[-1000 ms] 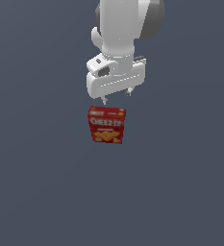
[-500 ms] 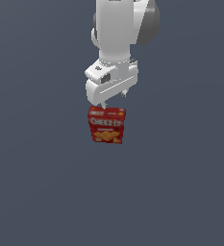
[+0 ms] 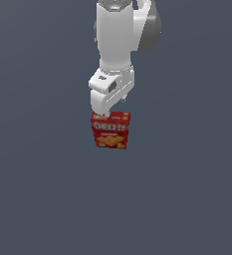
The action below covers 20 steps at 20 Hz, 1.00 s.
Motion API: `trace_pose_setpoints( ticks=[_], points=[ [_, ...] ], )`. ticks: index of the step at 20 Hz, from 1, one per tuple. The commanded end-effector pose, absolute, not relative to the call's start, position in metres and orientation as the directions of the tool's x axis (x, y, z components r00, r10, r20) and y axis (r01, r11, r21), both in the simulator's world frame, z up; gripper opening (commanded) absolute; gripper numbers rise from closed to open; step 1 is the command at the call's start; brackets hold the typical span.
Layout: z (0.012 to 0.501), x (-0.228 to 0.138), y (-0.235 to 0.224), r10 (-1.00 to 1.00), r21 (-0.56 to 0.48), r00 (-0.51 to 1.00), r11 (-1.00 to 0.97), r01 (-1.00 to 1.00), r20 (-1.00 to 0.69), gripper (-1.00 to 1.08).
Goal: Pick up the object and move it to a goal position.
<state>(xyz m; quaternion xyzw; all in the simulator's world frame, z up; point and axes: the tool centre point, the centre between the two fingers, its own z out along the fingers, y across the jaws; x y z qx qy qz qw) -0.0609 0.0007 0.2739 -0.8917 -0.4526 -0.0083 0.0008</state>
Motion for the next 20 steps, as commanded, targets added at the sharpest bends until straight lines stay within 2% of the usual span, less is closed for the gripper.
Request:
trace_pose_setpoints(
  ticks=[1,20],
  points=[
    [0.270,-0.061,-0.002,0.842,0.006,0.539,-0.539,0.842,0.013,1.00],
    [0.246,-0.066,-0.018,0.986,0.002,0.167,-0.167,0.986,0.001,1.00]
  ],
)
